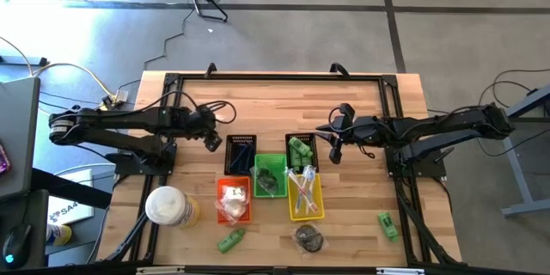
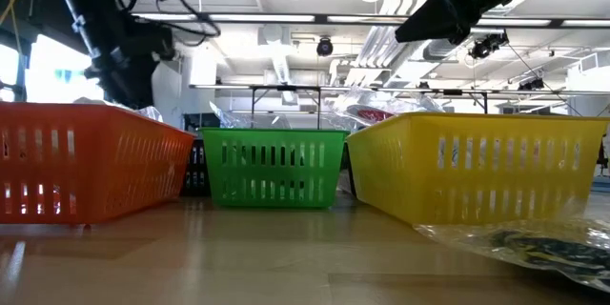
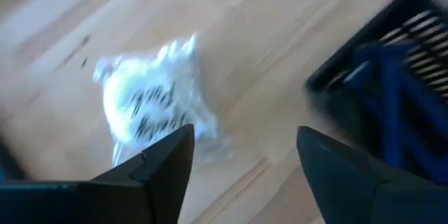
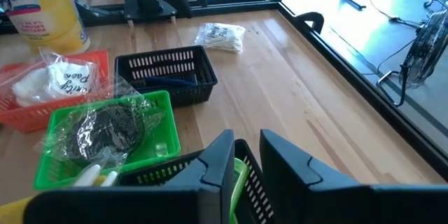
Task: Pick & Place Travel size toiletries
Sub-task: Put the white vanity pack into the orange bin
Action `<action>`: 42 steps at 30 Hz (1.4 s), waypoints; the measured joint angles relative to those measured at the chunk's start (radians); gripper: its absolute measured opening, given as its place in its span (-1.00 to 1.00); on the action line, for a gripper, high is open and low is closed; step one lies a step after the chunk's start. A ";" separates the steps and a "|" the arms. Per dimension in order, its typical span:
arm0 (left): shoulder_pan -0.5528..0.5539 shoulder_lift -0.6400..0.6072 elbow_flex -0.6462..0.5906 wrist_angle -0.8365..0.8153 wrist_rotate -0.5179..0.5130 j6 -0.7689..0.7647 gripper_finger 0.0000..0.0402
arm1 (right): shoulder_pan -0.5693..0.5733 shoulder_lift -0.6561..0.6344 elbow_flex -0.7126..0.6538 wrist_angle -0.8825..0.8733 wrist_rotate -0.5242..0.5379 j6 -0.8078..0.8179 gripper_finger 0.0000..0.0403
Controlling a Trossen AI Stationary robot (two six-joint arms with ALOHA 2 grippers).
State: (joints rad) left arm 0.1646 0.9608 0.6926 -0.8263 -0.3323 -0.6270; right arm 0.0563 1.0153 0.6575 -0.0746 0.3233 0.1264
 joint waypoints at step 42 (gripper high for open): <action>0.677 0.392 0.000 0.045 0.318 0.251 0.33 | 0.000 0.007 0.000 -0.005 -0.005 -0.045 -0.69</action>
State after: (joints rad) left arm 0.8421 1.3533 0.6926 -0.7815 -0.0139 -0.3758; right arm 0.0563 1.0225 0.6575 -0.0795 0.3181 0.0814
